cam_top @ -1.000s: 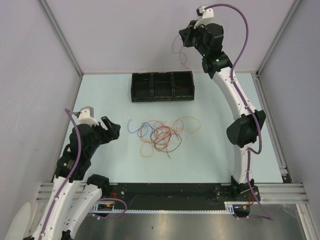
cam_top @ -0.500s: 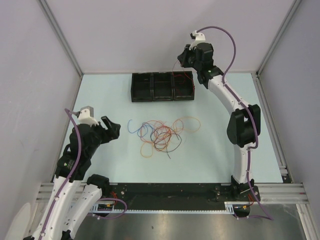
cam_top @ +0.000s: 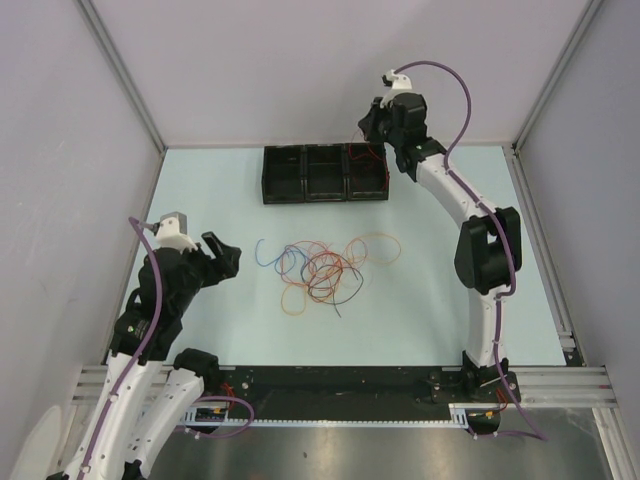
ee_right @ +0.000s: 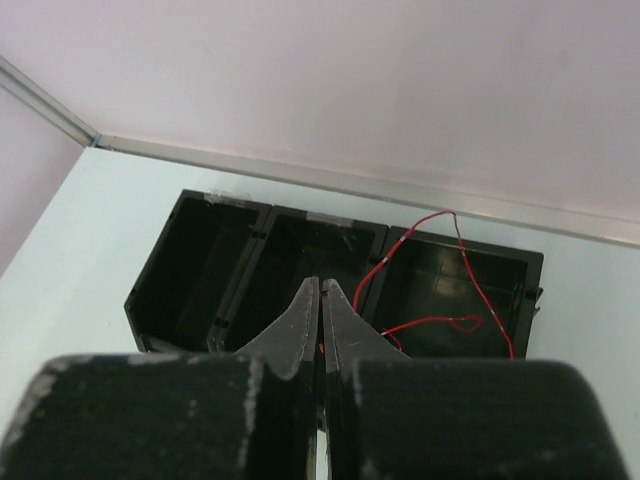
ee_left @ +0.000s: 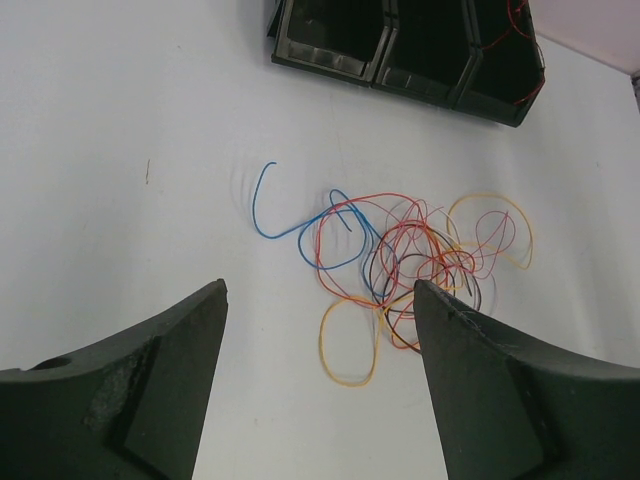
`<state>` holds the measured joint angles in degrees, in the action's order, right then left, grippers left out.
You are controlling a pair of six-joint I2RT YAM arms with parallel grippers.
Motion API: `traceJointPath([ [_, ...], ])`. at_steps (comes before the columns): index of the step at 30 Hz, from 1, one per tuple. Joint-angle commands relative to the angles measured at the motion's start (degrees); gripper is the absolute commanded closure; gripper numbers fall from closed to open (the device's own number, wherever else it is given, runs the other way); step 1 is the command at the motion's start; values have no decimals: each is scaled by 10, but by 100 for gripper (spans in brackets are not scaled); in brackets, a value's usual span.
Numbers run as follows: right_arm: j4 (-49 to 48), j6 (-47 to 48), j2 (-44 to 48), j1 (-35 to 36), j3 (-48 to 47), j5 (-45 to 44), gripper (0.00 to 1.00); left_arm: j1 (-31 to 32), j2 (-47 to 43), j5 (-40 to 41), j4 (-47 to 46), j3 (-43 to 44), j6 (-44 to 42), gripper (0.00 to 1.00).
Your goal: Untangle the cables
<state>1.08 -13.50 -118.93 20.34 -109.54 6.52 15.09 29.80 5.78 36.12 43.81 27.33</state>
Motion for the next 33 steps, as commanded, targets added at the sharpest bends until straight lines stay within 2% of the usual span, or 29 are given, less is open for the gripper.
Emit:
traceJointPath([
  [1, -22, 2, -7, -8, 11, 8, 100, 1, -9, -7, -19, -3, -13, 20],
  [10, -14, -6, -45, -23, 26, 20, 100, 2, -7, -7, -19, -4, -13, 20],
  [12, 12, -2, -54, -23, 28, 19, 100, 1, -7, -6, -19, -4, -13, 20],
  [19, 20, -7, -60, -24, 66, -10, 100, 1, -7, -6, -19, -4, -12, 20],
  [29, 82, -4, -96, -18, 14, -7, 100, 1, -8, -7, -20, -4, -13, 20],
  [30, 90, -4, -98, -18, 6, -8, 98, 1, -8, -7, -20, -4, -13, 20],
  [33, 110, -5, -94, -16, -8, -6, 84, 1, -8, -5, -19, -4, -13, 20],
])
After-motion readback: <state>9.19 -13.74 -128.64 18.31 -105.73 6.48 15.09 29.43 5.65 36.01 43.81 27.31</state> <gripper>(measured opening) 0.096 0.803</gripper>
